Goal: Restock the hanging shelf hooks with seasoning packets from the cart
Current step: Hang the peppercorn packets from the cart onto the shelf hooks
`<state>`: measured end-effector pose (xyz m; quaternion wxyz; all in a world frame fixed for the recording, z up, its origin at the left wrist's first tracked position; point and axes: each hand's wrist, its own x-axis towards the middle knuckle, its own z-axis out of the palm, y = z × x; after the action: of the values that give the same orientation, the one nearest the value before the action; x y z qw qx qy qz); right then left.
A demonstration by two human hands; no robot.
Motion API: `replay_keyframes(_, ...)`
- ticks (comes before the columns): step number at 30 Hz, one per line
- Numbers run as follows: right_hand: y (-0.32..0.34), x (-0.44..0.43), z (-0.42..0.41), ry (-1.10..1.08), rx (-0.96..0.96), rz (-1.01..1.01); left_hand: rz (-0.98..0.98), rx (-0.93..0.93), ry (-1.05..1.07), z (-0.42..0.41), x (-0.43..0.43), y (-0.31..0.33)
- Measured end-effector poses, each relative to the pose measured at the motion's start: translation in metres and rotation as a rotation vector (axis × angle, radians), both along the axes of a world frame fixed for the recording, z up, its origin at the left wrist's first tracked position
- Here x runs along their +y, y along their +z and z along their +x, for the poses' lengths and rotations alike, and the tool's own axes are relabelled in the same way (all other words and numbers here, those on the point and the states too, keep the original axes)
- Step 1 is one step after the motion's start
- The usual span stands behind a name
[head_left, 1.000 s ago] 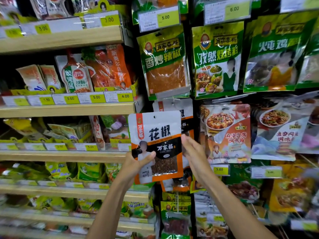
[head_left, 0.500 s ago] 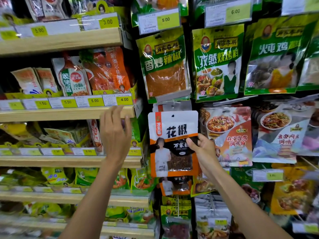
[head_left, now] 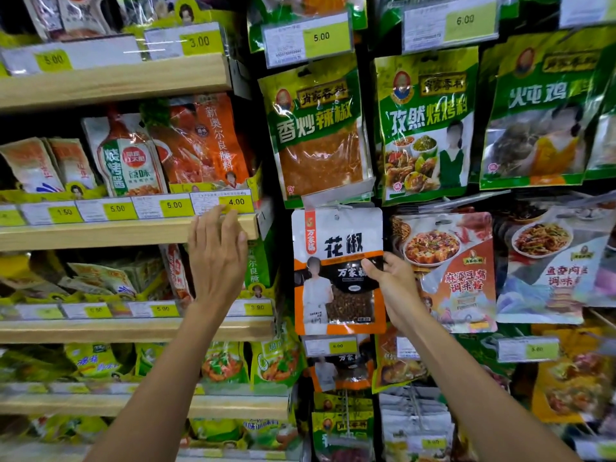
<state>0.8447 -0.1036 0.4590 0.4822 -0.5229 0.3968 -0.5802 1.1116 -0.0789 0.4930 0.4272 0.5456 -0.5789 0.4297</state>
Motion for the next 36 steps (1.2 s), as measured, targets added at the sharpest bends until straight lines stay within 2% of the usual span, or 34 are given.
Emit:
replay_keyframes(9,0.001,-0.017,0.006,-0.117,0.029,0.006,-0.038,-0.032,-0.01,0.004,-0.004,-0.003)
replay_keyframes(17,0.01,-0.037,0.016,-0.3,0.163,0.061,-0.007,0.028,-0.026,-0.005,0.006,0.001)
replay_keyframes(21,0.006,-0.025,0.009,-0.359,0.257,-0.017,-0.034,0.086,-0.059,-0.023,0.015,0.001)
replay_keyframes(25,-0.015,0.016,-0.027,-0.307,0.325,-0.137,-0.041,0.162,-0.197,-0.069,0.03,-0.023)
replay_keyframes(27,-0.032,0.046,-0.056,-0.247,0.314,-0.137,0.05,0.257,-0.317,-0.107,0.038,-0.045)
replay_keyframes(30,-0.066,0.097,-0.113,-0.237,0.204,-0.007,0.28,0.512,-0.505,-0.175,0.051,-0.082)
replay_keyframes(33,-0.115,0.149,-0.183,-0.399,0.098,0.156,0.56,0.797,-0.692,-0.251,0.07,-0.122)
replay_keyframes(36,-0.171,0.213,-0.262,-0.637,0.027,0.36,0.916,1.031,-0.764,-0.332,0.092,-0.17)
